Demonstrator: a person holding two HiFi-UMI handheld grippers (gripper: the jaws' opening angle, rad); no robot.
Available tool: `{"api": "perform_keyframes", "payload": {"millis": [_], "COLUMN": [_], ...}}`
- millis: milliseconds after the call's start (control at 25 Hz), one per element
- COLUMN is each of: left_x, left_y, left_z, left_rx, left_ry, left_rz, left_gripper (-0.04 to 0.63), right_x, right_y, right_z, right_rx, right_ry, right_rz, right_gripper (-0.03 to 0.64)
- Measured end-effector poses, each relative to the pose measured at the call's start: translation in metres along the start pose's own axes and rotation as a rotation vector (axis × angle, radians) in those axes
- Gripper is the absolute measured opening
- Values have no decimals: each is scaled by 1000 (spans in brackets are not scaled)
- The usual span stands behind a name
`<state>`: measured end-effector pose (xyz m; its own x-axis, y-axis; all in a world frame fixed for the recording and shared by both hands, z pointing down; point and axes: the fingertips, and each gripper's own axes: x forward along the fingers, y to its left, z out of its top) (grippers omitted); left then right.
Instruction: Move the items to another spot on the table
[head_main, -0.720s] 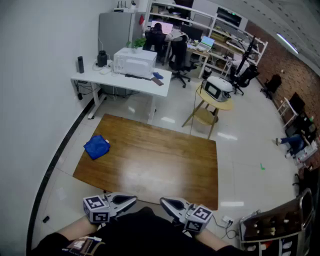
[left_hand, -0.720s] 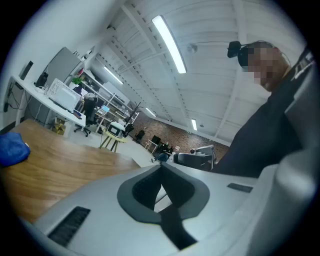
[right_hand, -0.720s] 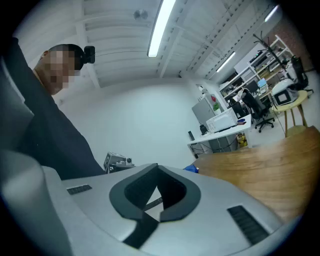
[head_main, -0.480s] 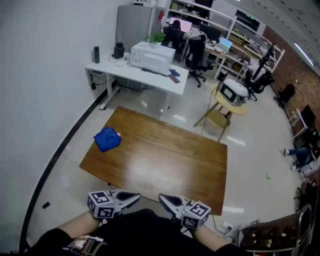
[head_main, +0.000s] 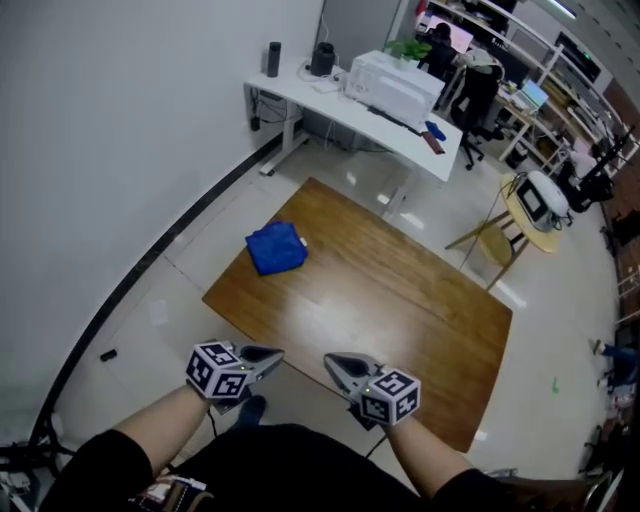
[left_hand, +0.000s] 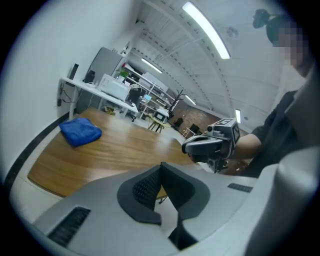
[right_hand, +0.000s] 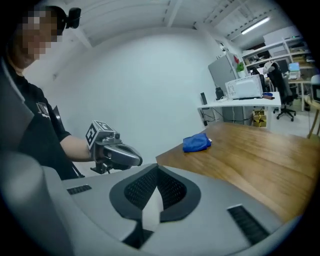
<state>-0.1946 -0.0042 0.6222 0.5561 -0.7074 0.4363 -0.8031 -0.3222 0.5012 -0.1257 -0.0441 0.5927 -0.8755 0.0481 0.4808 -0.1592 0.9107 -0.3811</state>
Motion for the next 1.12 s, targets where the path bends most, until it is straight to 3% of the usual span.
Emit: {"api": "perform_keyframes", "payload": {"millis": [320,640,880,1000,1120], "left_x": [-8,39,71,79,90], "left_y": [105,163,190,222,260], "left_z": [15,43,66,74,85], "left_rx": [-42,-38,35,82,156], "left_ry": [110,148,204,277,329], "left_rz": [95,238,280,300,352], "left_gripper": [-8,-8,-8,-8,-8], "right_x": [99,126,142,158,177], "right_y": [-46,-97,-109,-112,-116], "right_z": [23,32,31,38,37], "right_rx": [4,31,4,-28,3], "right_ry": [95,118,146,158,164], "right_rz": [-82,-80,-48,-56,-69], "right_gripper": [-5,-5,-5,-5,-5]}}
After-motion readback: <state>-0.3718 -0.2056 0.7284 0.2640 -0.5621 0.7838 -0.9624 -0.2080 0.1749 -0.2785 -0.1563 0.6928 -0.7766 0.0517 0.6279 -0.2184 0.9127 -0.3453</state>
